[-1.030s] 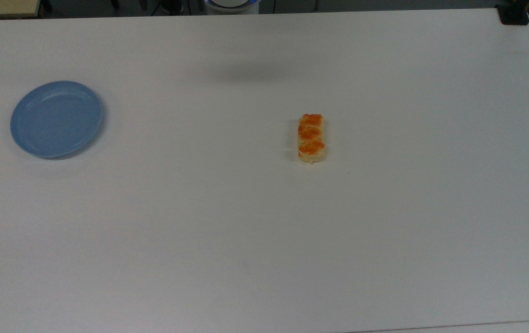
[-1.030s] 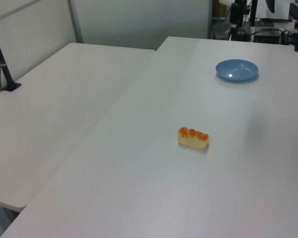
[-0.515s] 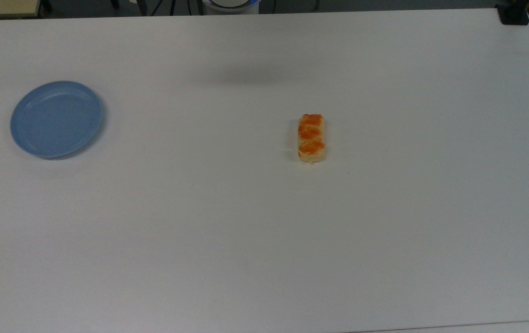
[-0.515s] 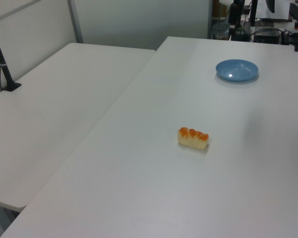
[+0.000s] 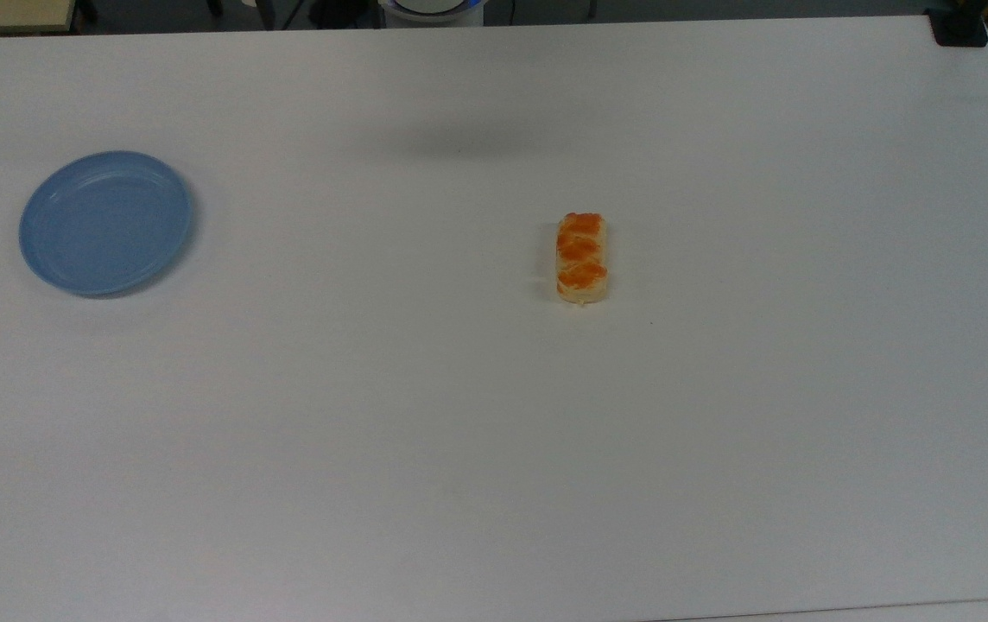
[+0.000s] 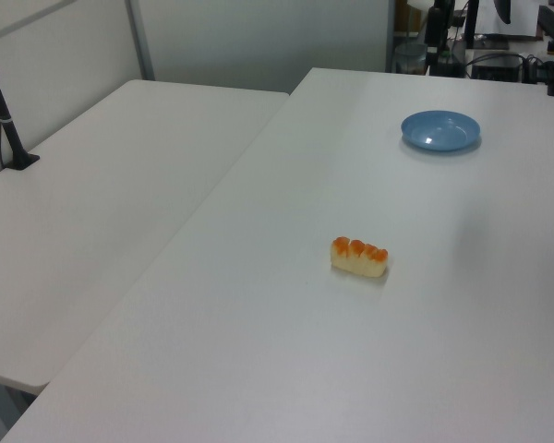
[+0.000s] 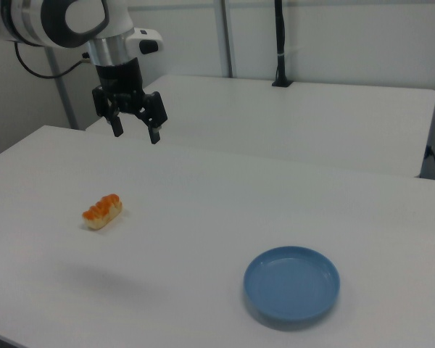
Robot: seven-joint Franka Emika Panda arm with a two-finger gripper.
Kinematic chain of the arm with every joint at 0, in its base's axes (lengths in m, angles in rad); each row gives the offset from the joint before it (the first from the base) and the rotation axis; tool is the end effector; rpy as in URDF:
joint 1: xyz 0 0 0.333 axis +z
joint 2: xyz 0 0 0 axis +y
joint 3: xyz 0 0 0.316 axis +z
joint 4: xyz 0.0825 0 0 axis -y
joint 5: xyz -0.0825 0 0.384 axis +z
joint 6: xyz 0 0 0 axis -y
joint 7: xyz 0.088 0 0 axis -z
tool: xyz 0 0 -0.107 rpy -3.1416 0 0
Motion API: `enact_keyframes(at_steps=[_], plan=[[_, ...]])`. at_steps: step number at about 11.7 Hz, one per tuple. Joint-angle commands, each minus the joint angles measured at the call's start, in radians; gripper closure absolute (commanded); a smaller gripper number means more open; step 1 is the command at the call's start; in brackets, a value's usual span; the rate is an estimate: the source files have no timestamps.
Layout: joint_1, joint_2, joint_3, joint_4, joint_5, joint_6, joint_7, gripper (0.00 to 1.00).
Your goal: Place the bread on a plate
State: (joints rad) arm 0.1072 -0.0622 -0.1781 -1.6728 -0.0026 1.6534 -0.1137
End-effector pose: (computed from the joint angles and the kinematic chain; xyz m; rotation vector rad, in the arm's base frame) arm 0.5409 -0.0416 0.6170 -3.1356 -0.0675 -0.0665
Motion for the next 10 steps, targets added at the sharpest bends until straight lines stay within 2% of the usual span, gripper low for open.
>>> enact_keyframes(at_steps=[1,2,5,8,10], plan=[[0.008,-0.013,0.000,-0.025,0.016,0.028,-0.023,0.00],[0.008,-0.013,0.003,-0.040,0.016,0.029,-0.030,0.00],[0.008,-0.016,0.061,-0.117,0.021,0.064,-0.024,0.00],[0.005,-0.013,0.069,-0.140,0.099,0.118,-0.018,0.00],[0.003,-0.014,0.069,-0.146,0.105,0.126,-0.011,0.00]])
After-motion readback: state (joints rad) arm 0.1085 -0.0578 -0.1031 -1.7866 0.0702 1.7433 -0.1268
